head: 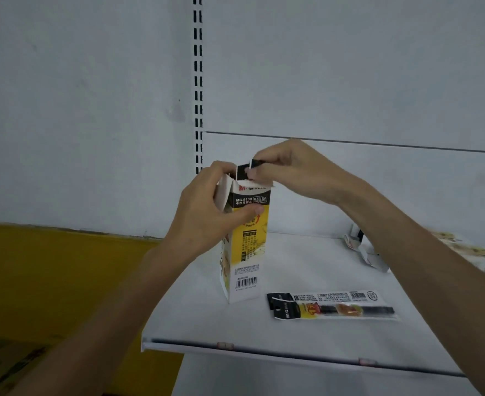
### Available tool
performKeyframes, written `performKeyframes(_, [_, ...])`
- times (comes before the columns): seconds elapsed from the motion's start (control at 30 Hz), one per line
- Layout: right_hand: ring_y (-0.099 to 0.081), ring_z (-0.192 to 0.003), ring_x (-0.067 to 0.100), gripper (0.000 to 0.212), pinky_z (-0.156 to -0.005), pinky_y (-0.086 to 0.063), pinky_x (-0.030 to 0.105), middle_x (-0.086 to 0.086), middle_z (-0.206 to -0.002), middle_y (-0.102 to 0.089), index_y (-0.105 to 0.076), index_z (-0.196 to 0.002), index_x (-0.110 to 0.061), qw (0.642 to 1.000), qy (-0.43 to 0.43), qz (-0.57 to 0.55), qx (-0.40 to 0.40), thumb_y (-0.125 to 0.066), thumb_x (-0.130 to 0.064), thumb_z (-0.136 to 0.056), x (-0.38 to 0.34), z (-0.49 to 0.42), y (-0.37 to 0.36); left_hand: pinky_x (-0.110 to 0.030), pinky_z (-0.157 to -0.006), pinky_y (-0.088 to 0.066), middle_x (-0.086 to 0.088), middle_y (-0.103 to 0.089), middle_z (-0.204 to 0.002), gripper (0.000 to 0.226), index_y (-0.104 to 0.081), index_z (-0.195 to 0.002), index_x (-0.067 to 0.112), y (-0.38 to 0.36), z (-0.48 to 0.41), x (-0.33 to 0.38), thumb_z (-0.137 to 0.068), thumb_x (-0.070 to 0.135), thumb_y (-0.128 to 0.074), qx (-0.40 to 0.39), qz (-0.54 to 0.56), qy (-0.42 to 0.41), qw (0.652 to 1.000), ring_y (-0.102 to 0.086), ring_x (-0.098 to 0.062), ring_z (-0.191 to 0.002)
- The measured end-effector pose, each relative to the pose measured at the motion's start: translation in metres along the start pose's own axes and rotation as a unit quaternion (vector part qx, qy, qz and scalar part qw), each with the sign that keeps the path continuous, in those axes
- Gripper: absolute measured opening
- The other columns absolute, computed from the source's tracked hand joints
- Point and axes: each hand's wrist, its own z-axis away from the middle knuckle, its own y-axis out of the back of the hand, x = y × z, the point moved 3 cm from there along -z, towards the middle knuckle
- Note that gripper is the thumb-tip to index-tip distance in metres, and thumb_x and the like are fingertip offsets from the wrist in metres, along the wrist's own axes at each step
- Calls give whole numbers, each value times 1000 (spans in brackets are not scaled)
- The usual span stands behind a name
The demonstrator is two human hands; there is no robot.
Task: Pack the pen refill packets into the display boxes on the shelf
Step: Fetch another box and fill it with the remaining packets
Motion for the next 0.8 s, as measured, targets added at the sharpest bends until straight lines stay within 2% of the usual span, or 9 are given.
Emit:
performKeyframes(0.1, [-64, -80, 8, 16, -73, -49, 19, 9, -89, -69, -65, -87, -16, 994, 32, -75, 73, -54, -5, -89, 0, 6, 0, -31, -73, -56, 4, -63, -99, 44, -47, -99, 36, 0, 1, 0, -67, 36, -78, 3, 3, 2, 1000, -61, -11, -90])
performKeyframes(0.23, [-58, -76, 3, 21, -72, -44, 18, -6, -77, -66, -68, -84, -12, 998, 17, -8, 55, -48, -9, -92, 10, 10, -8, -34, -77, -55, 11, -61, -97, 43, -42, -91, 46, -3, 1, 2, -67, 37, -77, 1, 3, -12, 1000, -61, -11, -92])
performKeyframes(0.33, [-60, -98, 5, 20, -87, -47, 21, -11, -96, -67, -66, -97, -21, 993, 40, -67, 84, -47, -15, -92, 16, 19, -3, -24, -72, -55, 17, -57, -98, 54, -36, -98, 53, -3, 2, 4, -72, 28, -75, 2, 19, -14, 1000, -62, -8, -90])
performKeyframes(0.4, [-60, -102, 7, 19, -88, -49, 23, -9, -104, -66, -60, -102, -26, 989, 38, -77, 118, -59, -18, -85, 29, 32, 6, -17, -70, -53, 18, -53, -107, 62, -31, -103, 59, -2, 2, 6, -74, 27, -74, -6, 30, -19, 999, -61, -9, -92])
performKeyframes(0.43, [-60, -99, 9, 22, -85, -50, 23, -7, -103, -65, -60, -100, -26, 995, 10, -42, 91, -67, -19, -81, 38, 40, 8, -18, -73, -52, 15, -50, -112, 61, -31, -106, 61, -2, 3, 6, -74, 30, -73, -8, 23, -30, 999, -60, -10, -96])
performKeyframes(0.5, [-60, -95, 12, 30, -80, -48, 20, -5, -98, -64, -61, -97, -24, 984, -126, 78, -102, -78, -22, -72, 61, 58, 1, -27, -83, -52, 11, -44, -119, 53, -35, -111, 58, -3, 4, 8, -74, 35, -65, -18, -7, -55, 998, -54, -11, -106])
performKeyframes(0.57, [-58, -101, 12, 41, -86, -46, 22, -10, -101, -61, -59, -101, -27, 898, -266, 185, -297, -81, -33, -67, 85, 82, -14, -36, -90, -50, 4, -42, -126, 45, -40, -108, 56, -7, 4, 9, -75, 34, -61, -24, -20, -69, 997, -47, -14, -116])
performKeyframes(0.63, [-57, -101, 9, 44, -87, -48, 26, -14, -102, -57, -58, -101, -30, 873, -293, 219, -323, -82, -38, -65, 97, 94, -22, -38, -92, -49, 0, -42, -128, 42, -43, -100, 55, -11, 3, 10, -78, 28, -66, -14, -17, -70, 997, -44, -16, -119])
performKeyframes(0.8, [-53, -41, -4, 19, -48, -37, 8, -3, -72, -60, -61, -88, -13, 906, -277, 137, -290, -75, -16, -76, 99, 94, -24, -21, -88, -46, 4, -45, -121, 42, -47, -98, 44, -12, -1, 11, -75, 21, -73, 16, -21, -68, 997, -45, -14, -117])
